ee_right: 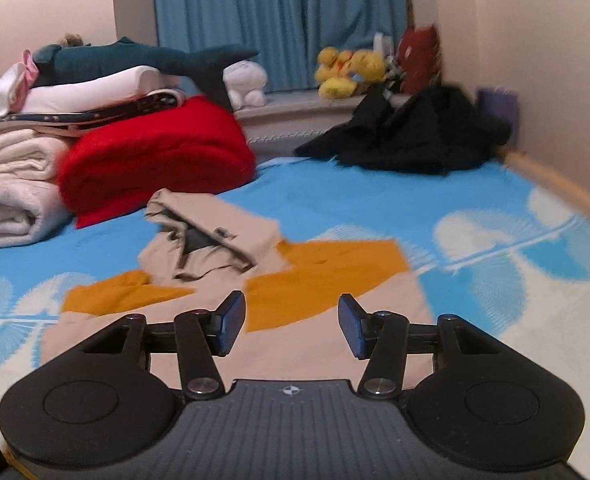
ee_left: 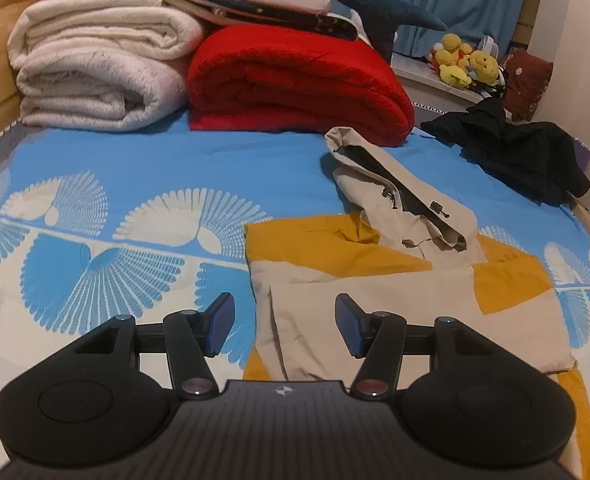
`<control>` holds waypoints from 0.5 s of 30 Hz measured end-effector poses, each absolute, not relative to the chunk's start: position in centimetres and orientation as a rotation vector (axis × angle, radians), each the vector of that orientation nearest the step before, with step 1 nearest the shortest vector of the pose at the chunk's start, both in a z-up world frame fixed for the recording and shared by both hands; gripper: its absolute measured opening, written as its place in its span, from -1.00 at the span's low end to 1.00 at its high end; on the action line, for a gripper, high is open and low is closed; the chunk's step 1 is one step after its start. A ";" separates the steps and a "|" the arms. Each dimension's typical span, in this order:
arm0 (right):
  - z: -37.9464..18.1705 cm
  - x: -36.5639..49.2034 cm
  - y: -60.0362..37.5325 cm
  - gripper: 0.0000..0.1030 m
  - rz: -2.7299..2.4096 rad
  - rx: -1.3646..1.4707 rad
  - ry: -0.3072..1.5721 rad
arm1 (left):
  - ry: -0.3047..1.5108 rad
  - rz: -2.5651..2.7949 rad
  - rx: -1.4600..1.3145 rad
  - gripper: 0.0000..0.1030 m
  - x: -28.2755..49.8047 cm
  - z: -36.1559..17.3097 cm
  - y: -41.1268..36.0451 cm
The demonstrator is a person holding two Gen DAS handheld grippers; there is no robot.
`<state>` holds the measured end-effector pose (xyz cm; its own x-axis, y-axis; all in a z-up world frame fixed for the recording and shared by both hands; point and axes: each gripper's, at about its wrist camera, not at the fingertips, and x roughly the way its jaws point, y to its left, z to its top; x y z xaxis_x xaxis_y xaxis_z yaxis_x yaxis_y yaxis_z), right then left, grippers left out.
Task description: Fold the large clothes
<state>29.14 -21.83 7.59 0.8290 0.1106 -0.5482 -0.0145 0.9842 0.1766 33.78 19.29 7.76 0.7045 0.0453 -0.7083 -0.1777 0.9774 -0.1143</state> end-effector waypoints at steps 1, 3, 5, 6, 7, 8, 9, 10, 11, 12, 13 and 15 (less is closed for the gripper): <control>7.5 29.5 -21.7 0.04 0.053 0.157 0.588 | 0.773 0.128 -0.175 0.19 33.9 7.7 19.1; 7.7 30.1 -22.1 0.04 0.045 0.201 0.591 | 0.762 0.133 -0.169 0.19 34.2 7.5 18.7; 7.9 30.6 -22.4 0.04 0.063 0.248 0.610 | 0.747 0.135 -0.162 0.19 34.4 7.3 18.2; 8.2 30.8 -22.5 0.04 0.066 0.247 0.610 | 0.741 0.137 -0.157 0.19 34.4 7.2 17.9; 8.5 30.8 -22.6 0.04 0.065 0.237 0.599 | 0.735 0.135 -0.151 0.18 34.4 7.1 17.6; 8.7 30.8 -22.7 0.04 0.061 0.224 0.590 | 0.729 0.130 -0.144 0.18 34.4 7.0 17.4; 9.0 30.9 -22.9 0.04 0.048 0.214 0.586 | 0.722 0.123 -0.135 0.17 34.4 6.9 17.1; 9.3 30.8 -23.3 0.04 0.040 0.218 0.579 | 0.712 0.115 -0.124 0.13 34.3 6.8 16.8; 9.5 30.8 -23.7 0.04 0.041 0.229 0.572 | 0.698 0.108 -0.113 -0.06 34.2 6.8 16.6; 9.8 30.8 -24.1 0.04 0.047 0.230 0.566 | 0.687 0.098 -0.105 -0.39 34.1 6.8 16.4; 9.9 30.7 -24.3 0.04 0.046 0.219 0.562 | 0.680 0.084 -0.097 -0.54 34.1 6.7 16.2; 9.9 30.6 -24.9 0.03 0.031 0.171 0.552 | 0.664 0.069 -0.092 -0.64 33.9 6.6 15.9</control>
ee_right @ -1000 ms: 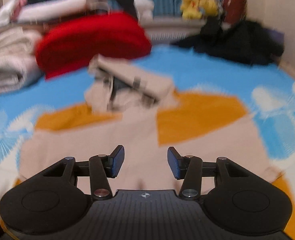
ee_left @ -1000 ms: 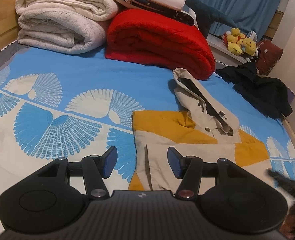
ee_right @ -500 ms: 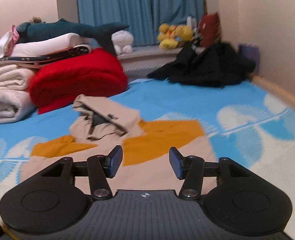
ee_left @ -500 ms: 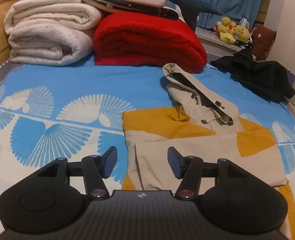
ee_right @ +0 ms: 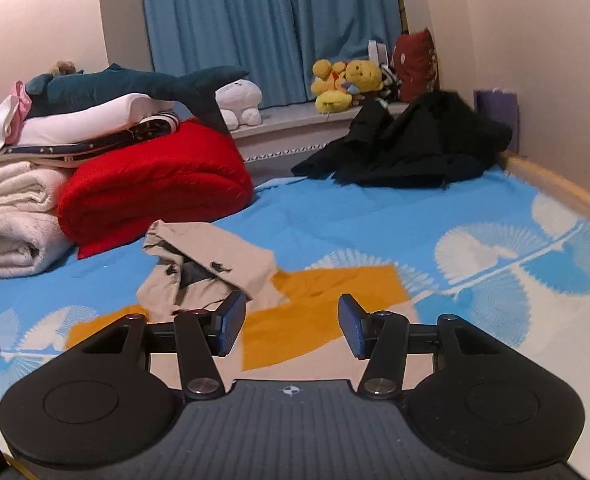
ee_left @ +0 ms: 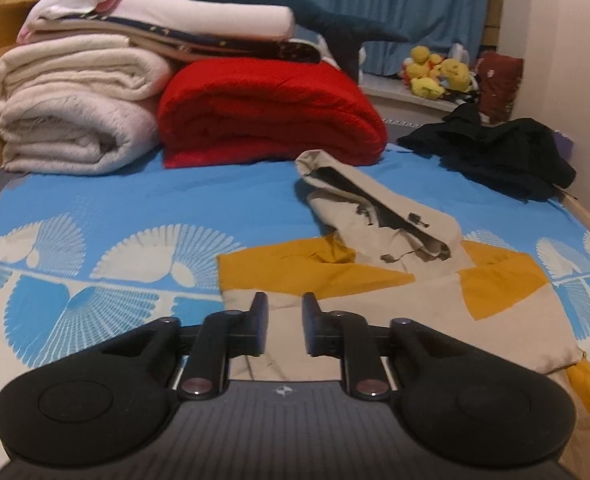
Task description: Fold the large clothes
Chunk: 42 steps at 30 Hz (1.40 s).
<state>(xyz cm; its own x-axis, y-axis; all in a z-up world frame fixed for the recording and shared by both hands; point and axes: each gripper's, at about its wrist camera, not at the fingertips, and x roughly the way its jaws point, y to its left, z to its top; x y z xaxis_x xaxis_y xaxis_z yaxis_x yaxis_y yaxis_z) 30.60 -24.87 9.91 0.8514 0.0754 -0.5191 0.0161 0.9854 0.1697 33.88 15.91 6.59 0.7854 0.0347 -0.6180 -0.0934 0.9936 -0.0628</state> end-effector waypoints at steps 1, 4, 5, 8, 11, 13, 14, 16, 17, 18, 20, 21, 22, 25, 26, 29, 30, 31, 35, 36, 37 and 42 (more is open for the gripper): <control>9.8 30.6 -25.2 0.03 0.020 0.157 0.554 | 0.659 0.062 -0.088 -0.65 33.8 6.5 15.7; 9.4 30.9 -26.5 -0.09 0.016 0.180 0.582 | 0.661 0.042 -0.082 -0.68 33.8 6.2 15.3; 9.3 31.0 -26.9 -0.14 0.013 0.192 0.591 | 0.667 0.033 -0.090 -0.68 34.1 6.1 15.3; 8.9 31.6 -28.1 -0.29 0.002 0.215 0.623 | 0.711 0.009 -0.140 -0.68 36.4 5.7 15.6; 8.3 32.1 -29.0 -0.31 -0.022 0.236 0.658 | 0.743 -0.006 -0.163 -0.68 40.6 5.8 15.9; 7.9 32.3 -29.5 -0.31 -0.038 0.253 0.674 | 0.775 -0.014 -0.178 -0.68 44.6 5.8 16.0; 7.8 32.4 -29.8 -0.31 -0.046 0.261 0.679 | 0.789 -0.017 -0.186 -0.68 46.6 5.8 16.1; 7.5 32.6 -30.4 -0.31 -0.067 0.273 0.685 | 0.812 -0.022 -0.212 -0.68 51.0 5.6 16.4; 7.3 32.7 -30.6 -0.31 -0.075 0.277 0.688 | 0.820 -0.017 -0.231 -0.68 53.2 5.5 16.6; 7.2 32.8 -30.9 -0.31 -0.085 0.284 0.694 | 0.823 -0.005 -0.249 -0.68 55.4 5.4 16.8; 6.8 33.1 -31.3 -0.31 -0.092 0.291 0.703 | 0.832 0.000 -0.275 -0.68 59.6 4.7 16.8; 6.6 33.2 -31.4 -0.31 -0.100 0.291 0.708 | 0.847 -0.008 -0.293 -0.67 61.7 4.1 16.8; 6.5 33.4 -31.6 -0.31 -0.105 0.292 0.712 | 0.857 0.003 -0.302 -0.67 63.8 3.4 16.9; 6.0 33.8 -31.8 -0.31 -0.108 0.295 0.724 | 0.874 0.023 -0.332 -0.61 68.8 1.3 16.9; 5.9 33.9 -31.8 -0.31 -0.111 0.290 0.726 | 0.876 0.035 -0.347 -0.57 70.0 0.7 17.0; 5.7 34.0 -31.9 -0.31 -0.149 0.262 0.718 | 0.865 0.059 -0.401 -0.47 73.6 -1.1 17.4; 5.6 34.1 -32.0 -0.31 -0.161 0.264 0.720 | 0.863 0.065 -0.415 -0.32 74.5 -1.7 17.4; 5.4 34.3 -32.2 -0.31 -0.169 0.275 0.721 | 0.864 0.074 -0.427 -0.23 75.5 -2.3 17.5; 4.5 34.8 -32.0 -0.31 -0.154 0.260 0.749 | 0.882 0.113 -0.469 -0.15 78.6 -4.8 17.6; 4.3 34.9 -31.9 -0.31 -0.156 0.242 0.754 | 0.889 0.115 -0.478 -0.16 79.2 -5.3 17.5; 4.1 35.0 -31.9 -0.31 -0.160 0.237 0.759 | 0.889 0.115 -0.481 -0.18 79.6 -5.7 17.5; 4.2 35.4 -31.9 -0.31 -0.157 0.274 0.773 | 0.851 0.082 -0.403 -0.97 79.1 -4.4 16.3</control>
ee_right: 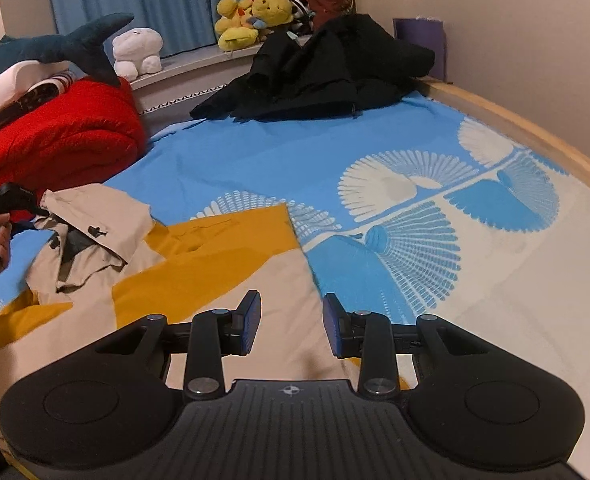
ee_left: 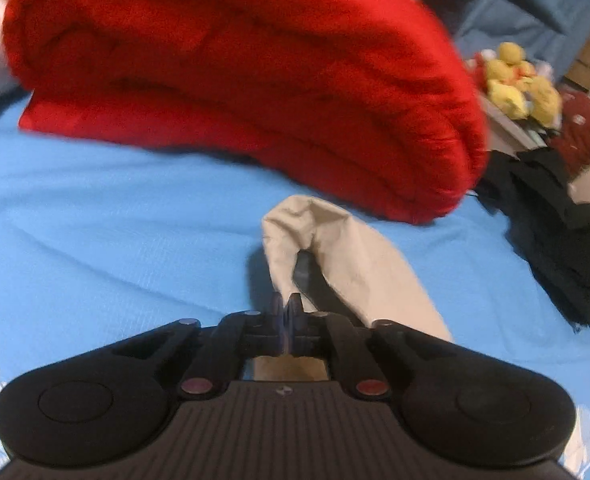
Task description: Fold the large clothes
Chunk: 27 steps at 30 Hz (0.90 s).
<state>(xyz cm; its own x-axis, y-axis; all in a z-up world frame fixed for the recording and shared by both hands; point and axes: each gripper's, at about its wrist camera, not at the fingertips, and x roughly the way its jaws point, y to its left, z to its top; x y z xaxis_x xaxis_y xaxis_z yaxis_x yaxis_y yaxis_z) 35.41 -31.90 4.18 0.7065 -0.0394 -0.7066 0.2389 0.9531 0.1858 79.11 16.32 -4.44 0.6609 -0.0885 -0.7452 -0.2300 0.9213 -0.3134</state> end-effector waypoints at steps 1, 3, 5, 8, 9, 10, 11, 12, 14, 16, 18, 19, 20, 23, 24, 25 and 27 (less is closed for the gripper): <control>4.4 35.5 -31.8 -0.31 -0.151 0.270 0.771 | 0.820 0.049 -0.367 -0.97 78.2 -3.2 15.7; 4.9 35.5 -31.6 -0.31 -0.141 0.282 0.756 | 0.749 -0.026 -0.277 -0.98 75.7 -0.1 14.2; 5.6 35.3 -31.7 -0.31 -0.134 0.305 0.739 | 0.662 -0.142 -0.167 -0.98 71.2 3.6 12.0; 6.5 34.9 -32.0 -0.31 -0.124 0.342 0.715 | 0.569 -0.336 0.003 -0.98 61.5 8.0 8.3; 6.8 34.7 -32.1 -0.31 -0.117 0.361 0.708 | 0.558 -0.396 0.064 -0.98 57.4 8.8 7.1; 7.0 34.4 -32.1 -0.31 -0.113 0.377 0.703 | 0.564 -0.434 0.098 -0.98 54.1 9.0 6.2; 7.3 34.2 -32.3 -0.31 -0.108 0.398 0.700 | 0.589 -0.465 0.131 -0.98 50.4 8.8 5.3; 7.5 33.9 -32.4 -0.31 -0.103 0.417 0.697 | 0.640 -0.479 0.153 -0.98 46.7 8.1 4.7; 8.0 33.4 -32.4 -0.30 -0.087 0.455 0.688 | 0.735 -0.466 0.199 -0.98 40.9 5.8 3.9; 8.5 33.0 -32.2 -0.30 -0.062 0.475 0.677 | 0.819 -0.446 0.221 -0.99 35.8 3.2 3.6; 8.9 32.6 -31.9 -0.28 -0.027 0.498 0.674 | 0.928 -0.452 0.151 -0.93 32.8 1.3 4.2; 8.9 32.4 -31.7 -0.23 -0.008 0.520 0.678 | 0.957 -0.423 0.138 -0.92 31.8 0.7 4.6; 8.8 32.4 -31.6 -0.20 0.013 0.542 0.688 | 0.949 -0.382 0.136 -0.89 31.0 0.8 4.7; 8.4 32.5 -30.6 -0.07 0.080 0.583 0.713 | 0.904 -0.253 -0.009 -0.75 31.2 1.9 6.8; 8.1 32.6 -30.1 -0.03 0.099 0.589 0.728 | 0.895 -0.217 -0.077 -0.75 32.0 2.0 7.5; 7.8 32.7 -29.5 -0.03 0.115 0.598 0.743 | 0.880 -0.192 -0.140 -0.75 32.6 2.2 8.1; 6.9 33.2 -28.6 -0.03 0.141 0.629 0.779 | 0.878 -0.157 -0.195 -0.75 34.1 2.2 8.3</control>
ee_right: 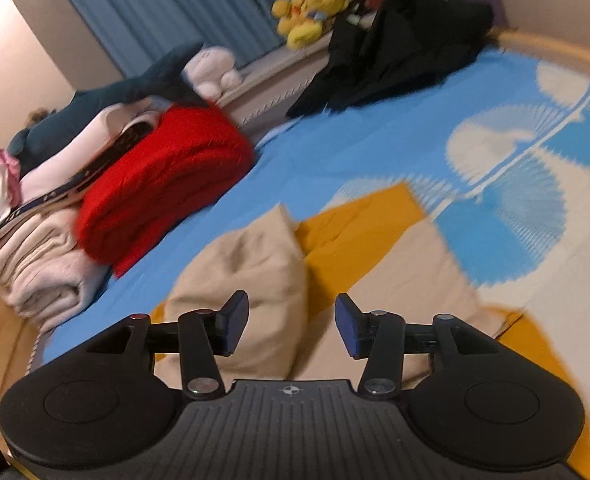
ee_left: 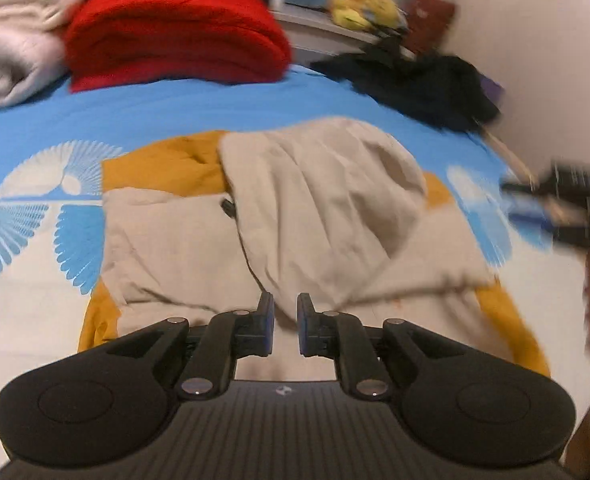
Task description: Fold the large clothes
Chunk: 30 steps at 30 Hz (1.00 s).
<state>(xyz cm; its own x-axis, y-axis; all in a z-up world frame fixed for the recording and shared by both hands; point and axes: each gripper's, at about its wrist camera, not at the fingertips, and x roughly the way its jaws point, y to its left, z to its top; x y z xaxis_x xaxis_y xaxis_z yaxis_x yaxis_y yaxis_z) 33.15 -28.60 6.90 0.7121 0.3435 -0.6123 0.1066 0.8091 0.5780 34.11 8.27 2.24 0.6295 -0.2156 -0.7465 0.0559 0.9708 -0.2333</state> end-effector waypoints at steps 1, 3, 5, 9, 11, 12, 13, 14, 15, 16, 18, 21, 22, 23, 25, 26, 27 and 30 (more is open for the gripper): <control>6.4 33.4 -28.2 -0.03 0.149 0.645 0.800 | 0.876 -0.149 -0.218 -0.75 34.7 2.2 8.4; 5.3 34.0 -27.4 -0.03 0.156 0.666 0.838 | 0.866 -0.159 -0.257 -0.61 35.9 2.0 8.1; 4.3 34.6 -26.6 -0.03 0.151 0.673 0.864 | 0.872 -0.138 -0.280 -0.56 36.5 1.7 8.4; 1.9 36.8 -25.2 0.05 0.157 0.709 0.909 | 0.893 -0.119 -0.295 -0.49 37.5 1.5 8.4; 0.4 37.9 -24.8 0.07 0.168 0.738 0.938 | 0.884 -0.117 -0.308 -0.49 37.6 2.0 8.8; -0.2 38.3 -24.7 0.07 0.167 0.757 0.944 | 0.880 -0.116 -0.320 -0.49 37.6 2.2 9.1; -0.8 38.5 -24.7 0.07 0.170 0.786 0.940 | 0.876 -0.116 -0.333 -0.47 37.7 2.3 9.4; -1.1 38.9 -24.8 0.07 0.176 0.813 0.934 | 0.875 -0.118 -0.340 -0.45 37.7 2.4 9.6; -1.4 39.1 -24.7 0.07 0.187 0.835 0.927 | 0.876 -0.118 -0.343 -0.45 37.7 2.5 9.8; -1.6 39.4 -24.7 0.05 0.202 0.849 0.916 | 0.876 -0.115 -0.343 -0.45 37.7 2.6 10.0; -1.8 39.5 -24.5 -0.24 0.224 0.847 0.890 | 0.877 -0.104 -0.338 -0.45 37.7 2.6 10.3; -1.4 38.9 -24.4 -0.97 0.243 0.852 0.838 | 0.878 -0.087 -0.349 -0.45 37.8 2.6 10.8; -1.0 38.7 -24.5 -1.00 0.254 0.860 0.814 | 0.878 -0.084 -0.352 -0.45 37.8 2.5 10.8; -0.4 38.2 -24.6 -1.00 0.265 0.857 0.785 | 0.878 -0.083 -0.352 -0.45 37.8 2.5 10.8; 1.6 37.1 -24.7 -1.00 0.285 0.852 0.739 | 0.876 -0.078 -0.354 -0.45 37.9 2.5 10.8; 2.5 36.4 -24.9 -1.00 0.298 0.860 0.722 | 0.874 -0.079 -0.356 -0.45 37.9 2.6 10.8; 3.7 35.4 -25.1 -1.00 0.310 0.863 0.696 | 0.874 -0.080 -0.357 -0.45 37.9 2.6 10.8; 3.5 33.5 -25.6 -1.00 0.235 0.824 0.748 | 0.874 -0.078 -0.353 -0.45 38.0 2.4 10.7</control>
